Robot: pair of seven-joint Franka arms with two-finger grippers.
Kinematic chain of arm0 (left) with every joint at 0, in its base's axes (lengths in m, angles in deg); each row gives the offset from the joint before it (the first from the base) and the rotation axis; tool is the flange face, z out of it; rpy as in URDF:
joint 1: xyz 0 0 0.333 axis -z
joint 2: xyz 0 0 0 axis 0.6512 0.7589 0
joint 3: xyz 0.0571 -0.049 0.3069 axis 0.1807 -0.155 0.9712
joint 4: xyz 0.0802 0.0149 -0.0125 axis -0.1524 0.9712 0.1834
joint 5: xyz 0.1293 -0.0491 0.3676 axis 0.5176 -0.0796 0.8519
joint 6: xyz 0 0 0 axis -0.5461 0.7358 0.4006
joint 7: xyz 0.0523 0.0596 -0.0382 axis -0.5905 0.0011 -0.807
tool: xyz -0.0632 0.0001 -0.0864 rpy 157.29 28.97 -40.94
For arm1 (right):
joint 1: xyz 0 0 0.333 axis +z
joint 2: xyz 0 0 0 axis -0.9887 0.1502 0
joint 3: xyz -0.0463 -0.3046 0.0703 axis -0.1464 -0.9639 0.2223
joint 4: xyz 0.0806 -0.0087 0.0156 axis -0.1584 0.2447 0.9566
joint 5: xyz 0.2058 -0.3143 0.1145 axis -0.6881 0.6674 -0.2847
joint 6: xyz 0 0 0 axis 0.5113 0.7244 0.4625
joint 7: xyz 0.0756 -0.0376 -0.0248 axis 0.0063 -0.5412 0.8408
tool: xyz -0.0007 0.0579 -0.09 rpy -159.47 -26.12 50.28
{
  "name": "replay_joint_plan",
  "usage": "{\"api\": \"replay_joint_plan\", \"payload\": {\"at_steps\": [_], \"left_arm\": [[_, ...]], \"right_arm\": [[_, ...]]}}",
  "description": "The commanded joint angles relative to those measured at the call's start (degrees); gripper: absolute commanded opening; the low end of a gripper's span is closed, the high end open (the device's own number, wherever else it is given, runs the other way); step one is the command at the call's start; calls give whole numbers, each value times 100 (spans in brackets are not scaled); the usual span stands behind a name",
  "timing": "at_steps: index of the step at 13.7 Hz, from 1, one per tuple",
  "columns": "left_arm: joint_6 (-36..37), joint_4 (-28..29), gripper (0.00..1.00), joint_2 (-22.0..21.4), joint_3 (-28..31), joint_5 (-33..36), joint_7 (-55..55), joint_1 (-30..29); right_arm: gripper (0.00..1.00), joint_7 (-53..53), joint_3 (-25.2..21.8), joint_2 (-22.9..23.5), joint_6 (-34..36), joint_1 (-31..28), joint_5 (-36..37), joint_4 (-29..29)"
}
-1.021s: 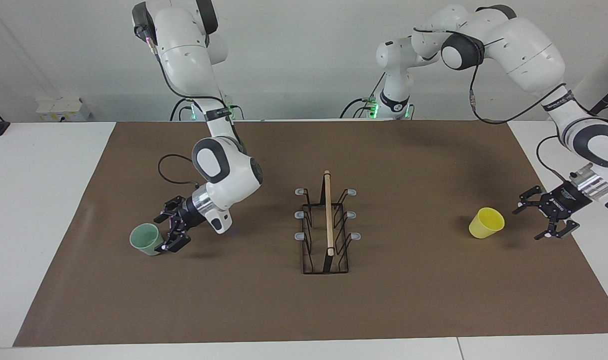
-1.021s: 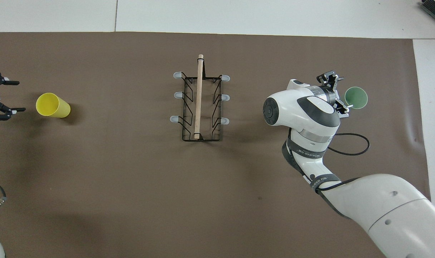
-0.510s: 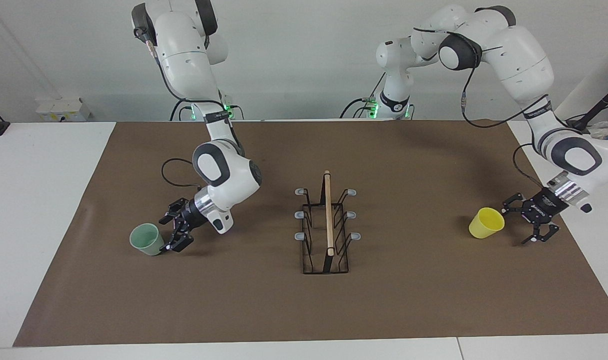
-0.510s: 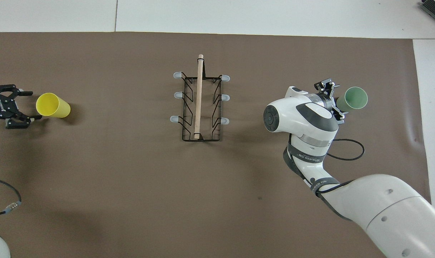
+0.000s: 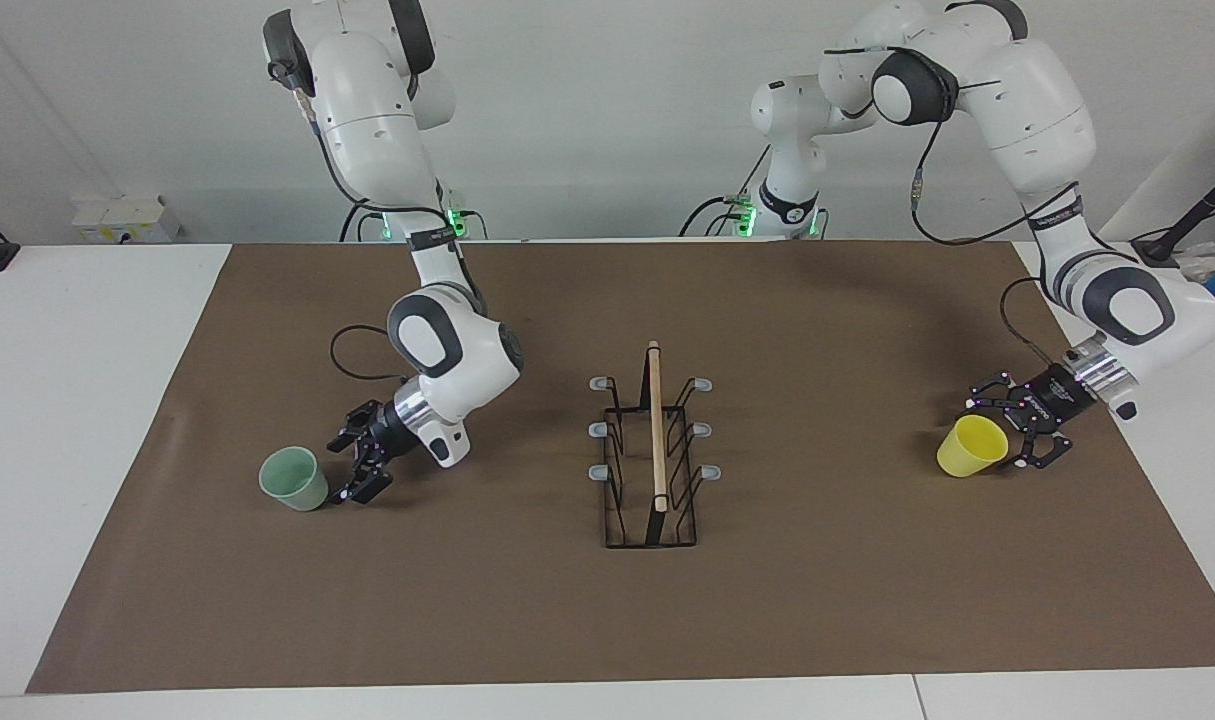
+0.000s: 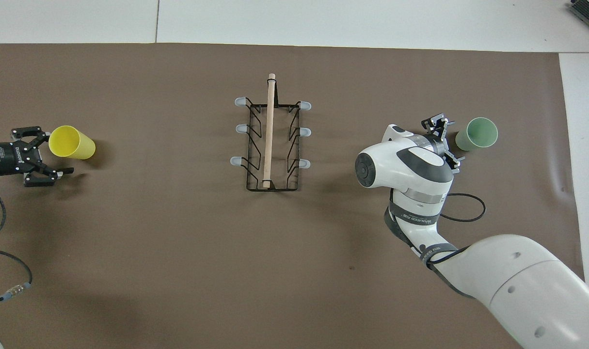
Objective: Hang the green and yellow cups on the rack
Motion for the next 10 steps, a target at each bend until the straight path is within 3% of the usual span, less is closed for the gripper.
{"api": "replay_joint_plan", "payload": {"at_steps": [1, 5, 10], "left_arm": [[-354, 725, 100, -351, 63, -699, 326, 270], [-767, 945, 100, -360, 55, -1185, 343, 517], [-1032, 832, 100, -351, 11, -1352, 458, 675]], "right_arm": [[100, -291, 33, -10, -373, -205, 664, 325], [100, -388, 33, -27, -603, -425, 1412, 502], [100, -388, 33, -19, -857, -671, 2027, 590]]}}
